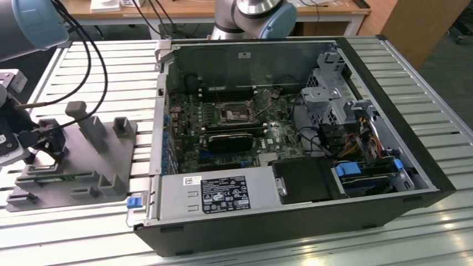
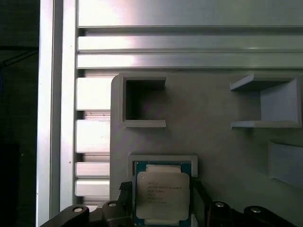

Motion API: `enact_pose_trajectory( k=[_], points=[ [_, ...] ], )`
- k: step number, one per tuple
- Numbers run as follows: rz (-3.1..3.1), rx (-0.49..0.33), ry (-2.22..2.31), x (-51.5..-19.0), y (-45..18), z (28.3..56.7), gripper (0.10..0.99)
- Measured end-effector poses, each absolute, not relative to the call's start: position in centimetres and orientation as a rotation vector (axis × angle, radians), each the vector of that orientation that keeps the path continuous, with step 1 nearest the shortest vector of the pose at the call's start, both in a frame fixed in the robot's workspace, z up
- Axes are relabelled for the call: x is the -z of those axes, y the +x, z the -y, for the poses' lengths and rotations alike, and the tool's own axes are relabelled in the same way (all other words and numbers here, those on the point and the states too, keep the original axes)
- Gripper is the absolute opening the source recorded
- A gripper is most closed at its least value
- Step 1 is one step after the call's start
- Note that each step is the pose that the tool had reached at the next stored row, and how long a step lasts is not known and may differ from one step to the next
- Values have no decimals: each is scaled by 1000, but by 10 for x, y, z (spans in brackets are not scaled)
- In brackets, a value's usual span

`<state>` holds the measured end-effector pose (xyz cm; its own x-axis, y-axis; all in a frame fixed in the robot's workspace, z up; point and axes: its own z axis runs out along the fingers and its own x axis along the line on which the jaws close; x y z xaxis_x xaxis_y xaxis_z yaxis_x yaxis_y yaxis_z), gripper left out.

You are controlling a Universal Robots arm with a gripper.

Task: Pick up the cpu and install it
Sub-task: 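Pick up the cpu and move it towards the insertion slot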

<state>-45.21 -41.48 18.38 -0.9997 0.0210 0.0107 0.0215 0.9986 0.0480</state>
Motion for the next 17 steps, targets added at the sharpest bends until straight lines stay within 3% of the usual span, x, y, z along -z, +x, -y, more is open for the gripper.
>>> enact_pose_trajectory(
  k=[3, 4, 17],
  points=[
    [3130, 75, -33, -183, -452, 415, 596],
    [3130, 75, -33, -183, -452, 415, 541],
    [3130, 76, -33, -200, -452, 415, 541]
  ],
)
